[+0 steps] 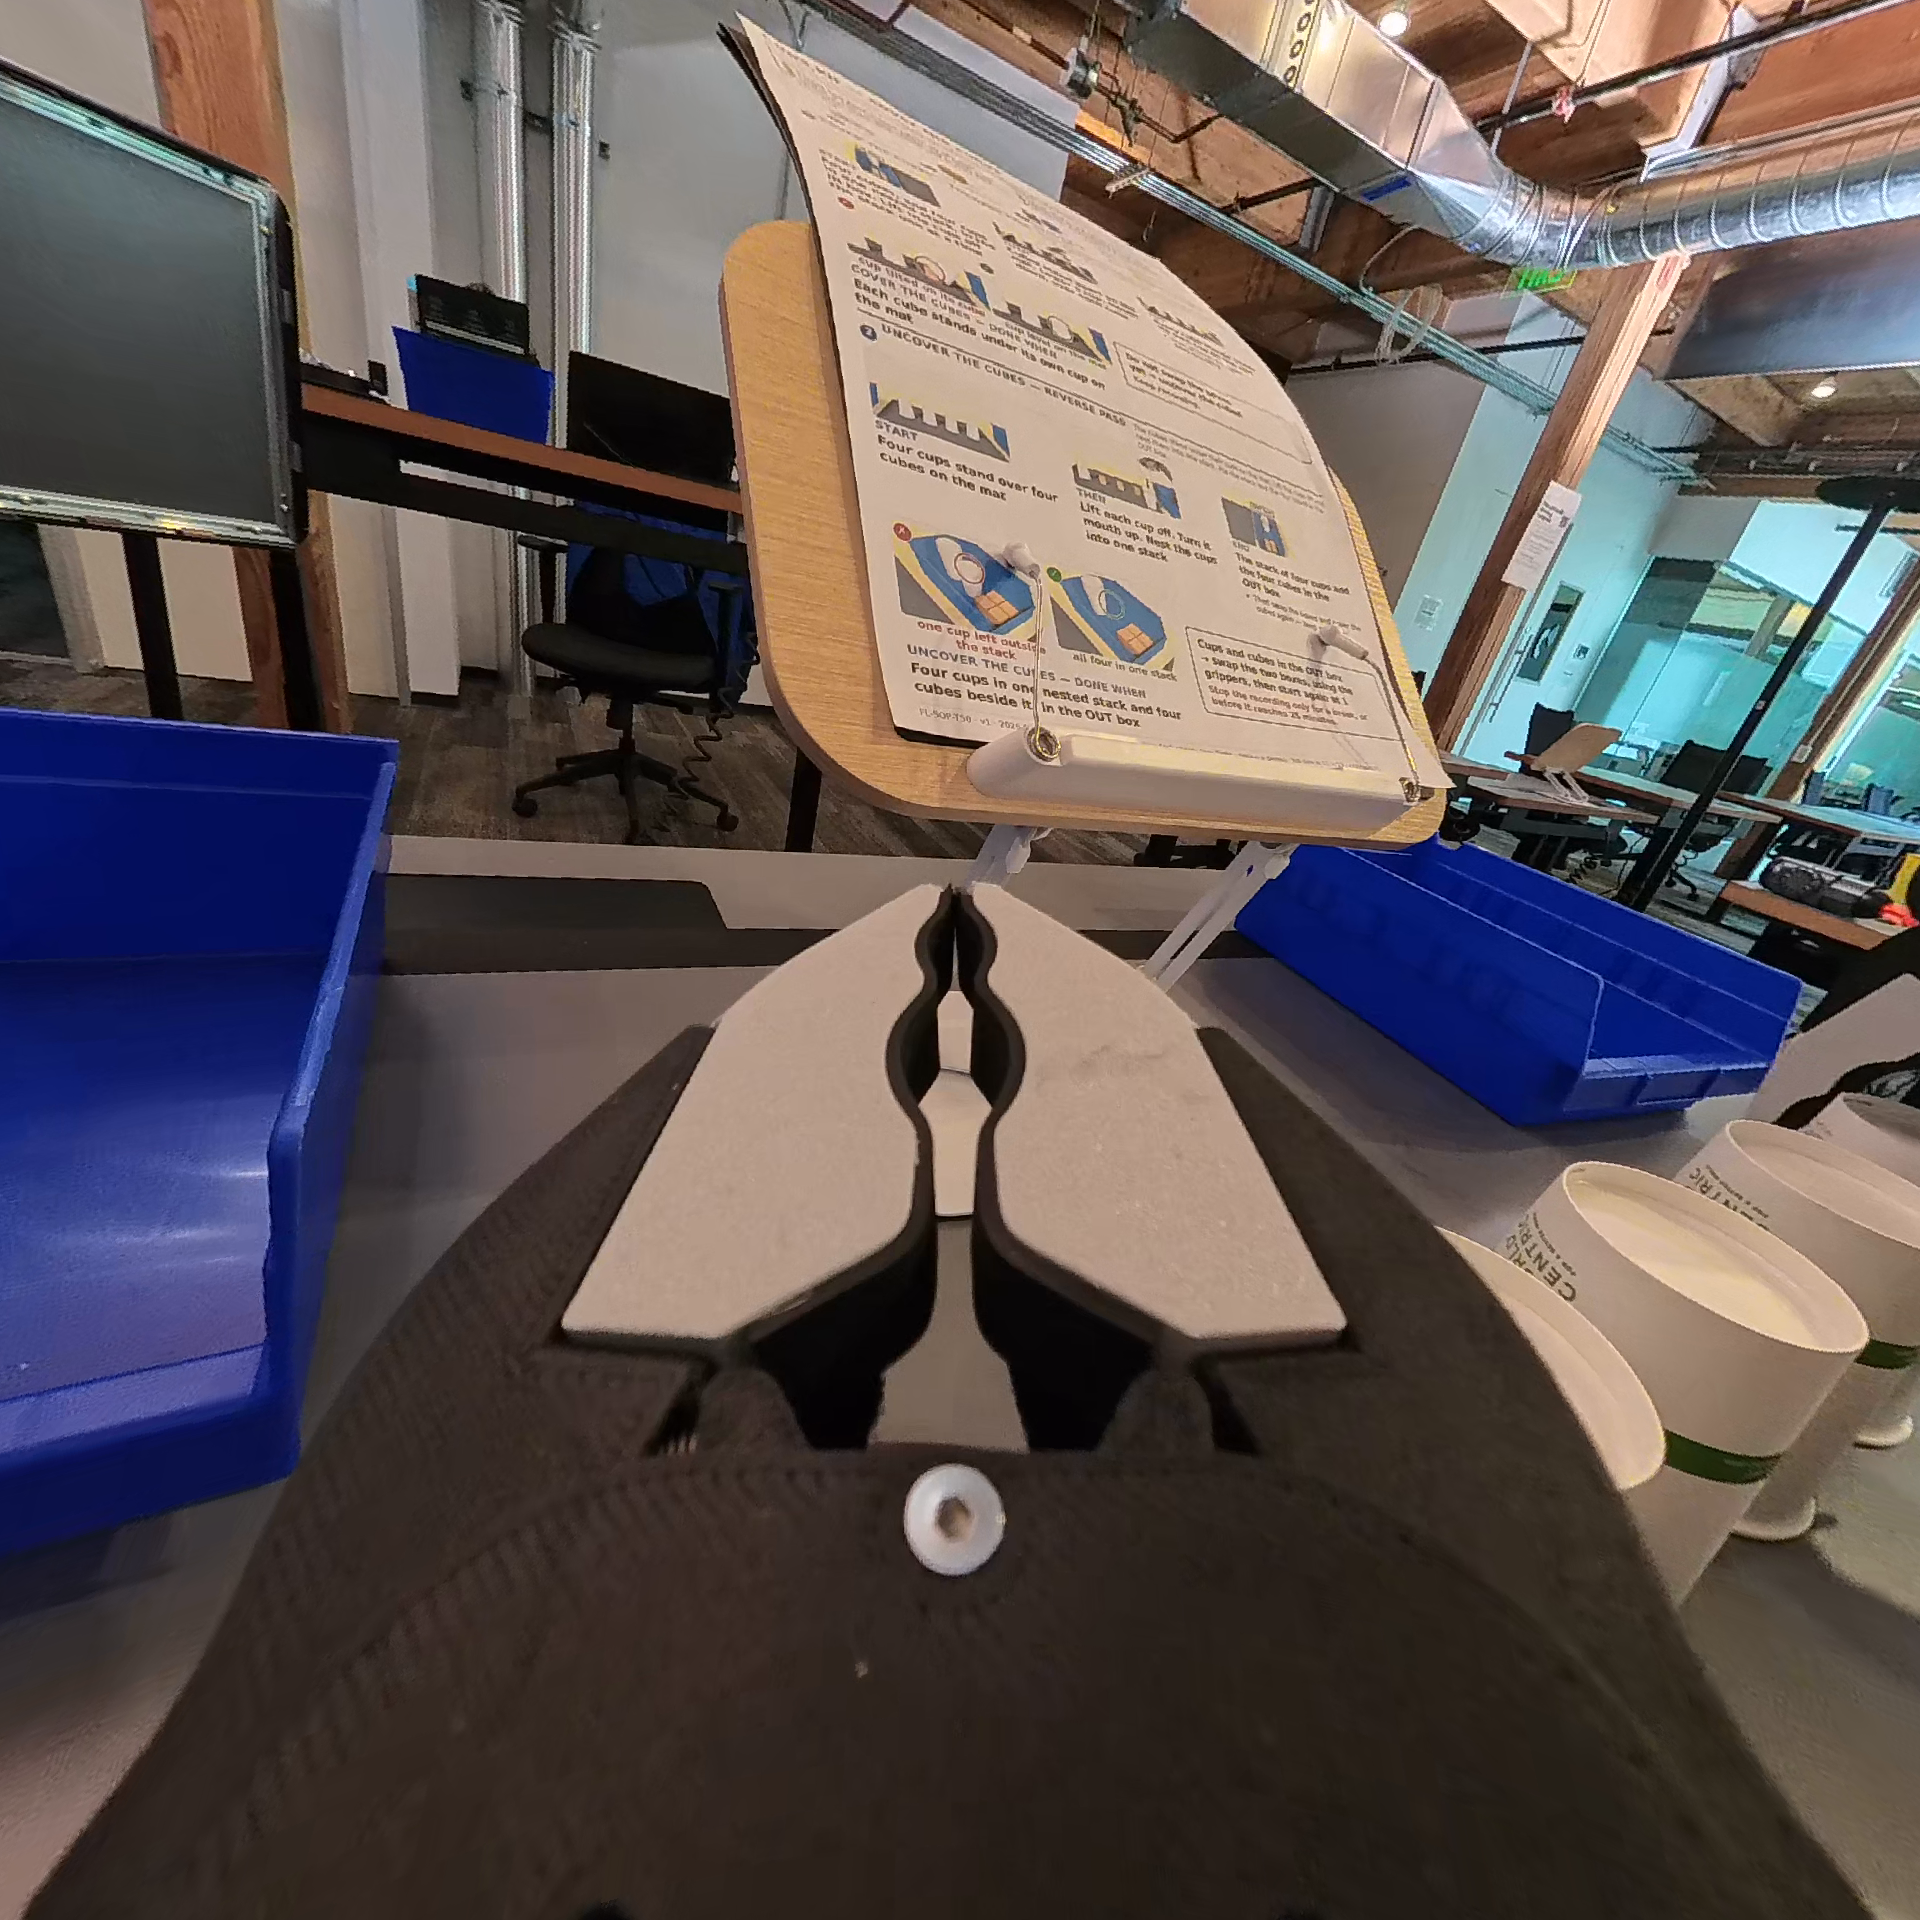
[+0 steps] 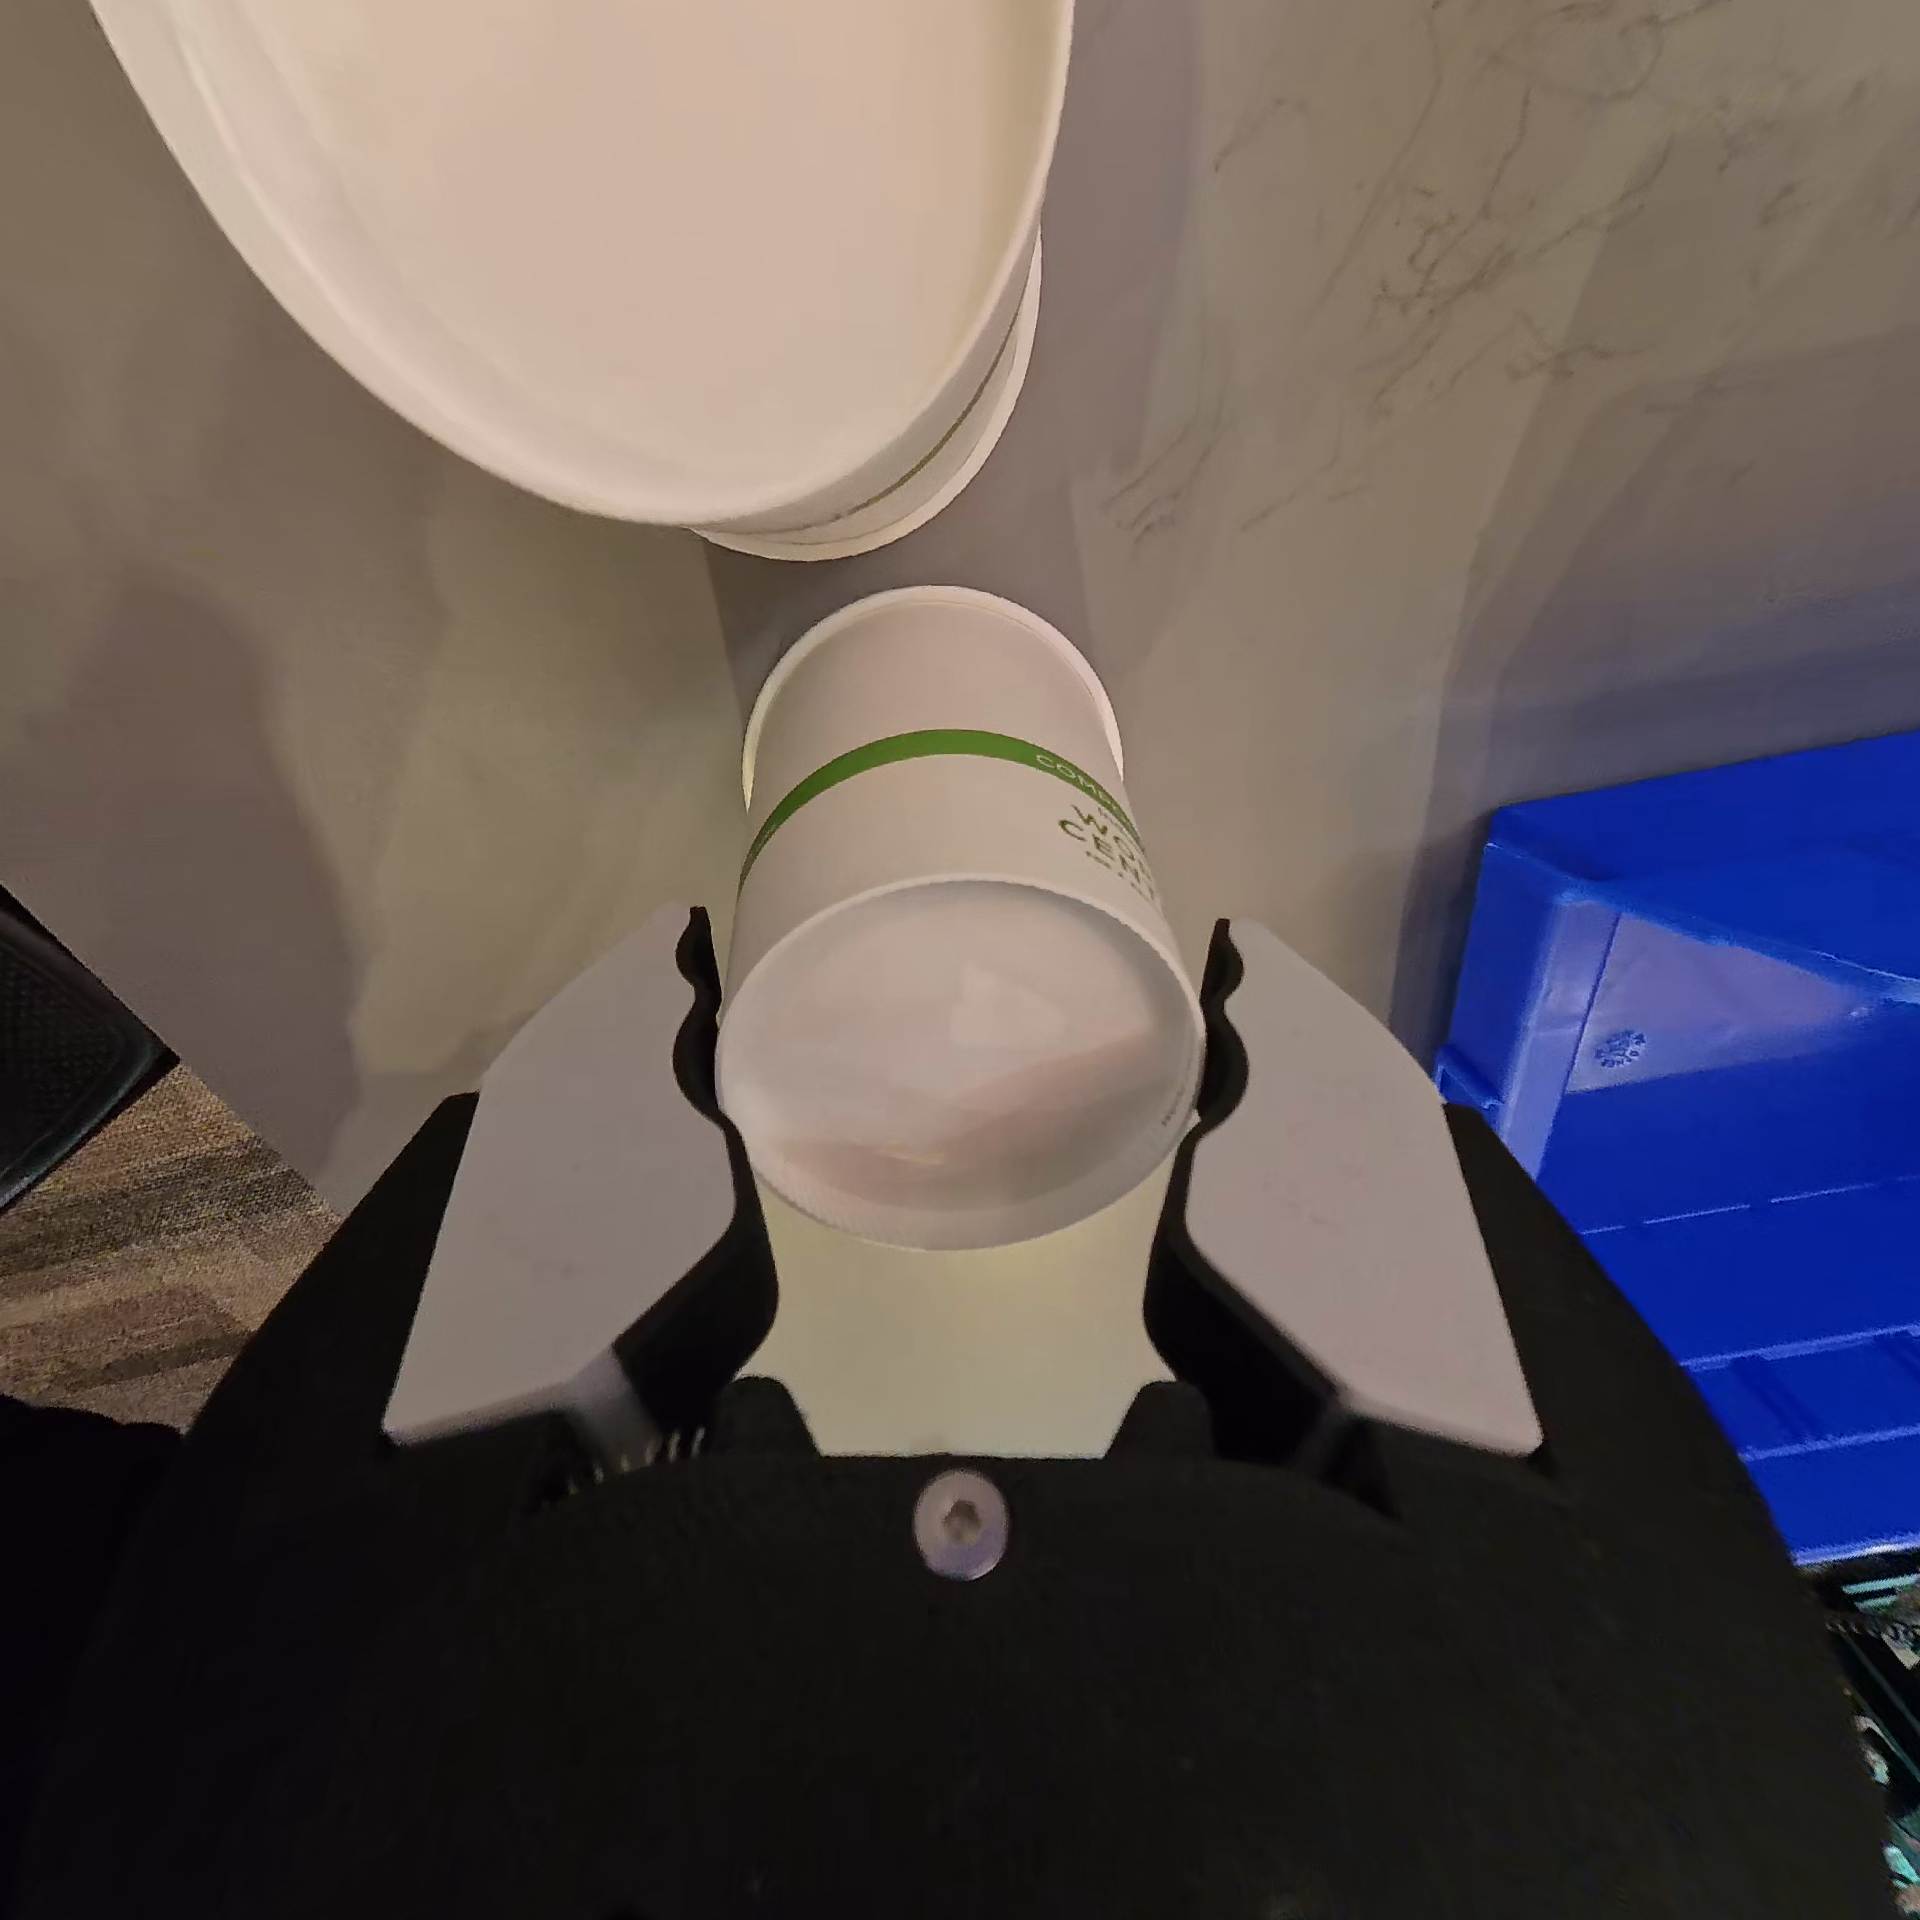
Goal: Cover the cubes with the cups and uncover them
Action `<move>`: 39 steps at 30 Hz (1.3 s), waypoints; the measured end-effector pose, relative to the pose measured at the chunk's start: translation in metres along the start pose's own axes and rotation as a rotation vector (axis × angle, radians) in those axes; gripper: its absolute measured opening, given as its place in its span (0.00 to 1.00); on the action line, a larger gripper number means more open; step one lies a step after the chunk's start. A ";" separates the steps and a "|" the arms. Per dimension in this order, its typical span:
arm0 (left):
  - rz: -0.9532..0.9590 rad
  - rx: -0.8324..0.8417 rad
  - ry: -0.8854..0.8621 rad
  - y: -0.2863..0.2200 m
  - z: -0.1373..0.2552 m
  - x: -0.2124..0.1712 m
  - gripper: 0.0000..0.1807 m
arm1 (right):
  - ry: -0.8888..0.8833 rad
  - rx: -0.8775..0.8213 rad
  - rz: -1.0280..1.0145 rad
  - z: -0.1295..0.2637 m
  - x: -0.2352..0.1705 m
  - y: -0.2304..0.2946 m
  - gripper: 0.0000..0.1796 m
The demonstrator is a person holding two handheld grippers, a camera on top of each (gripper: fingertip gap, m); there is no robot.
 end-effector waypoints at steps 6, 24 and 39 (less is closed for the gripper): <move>-0.005 -0.001 0.003 0.000 0.000 0.000 0.00 | -0.012 -0.008 -0.002 0.000 -0.002 0.001 0.50; -0.010 -0.002 0.018 0.000 -0.003 -0.004 0.00 | -0.056 -0.033 -0.018 0.002 -0.007 0.002 0.50; -0.010 0.005 0.025 0.001 -0.003 -0.005 0.00 | -0.101 -0.044 -0.024 0.006 -0.008 0.002 0.50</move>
Point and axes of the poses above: each gripper's, where its closed fingertips meet, z back along the fingers, x out of its top, y = z × x across the jaws, the point moved 7 cm from there along z, back along the fingers
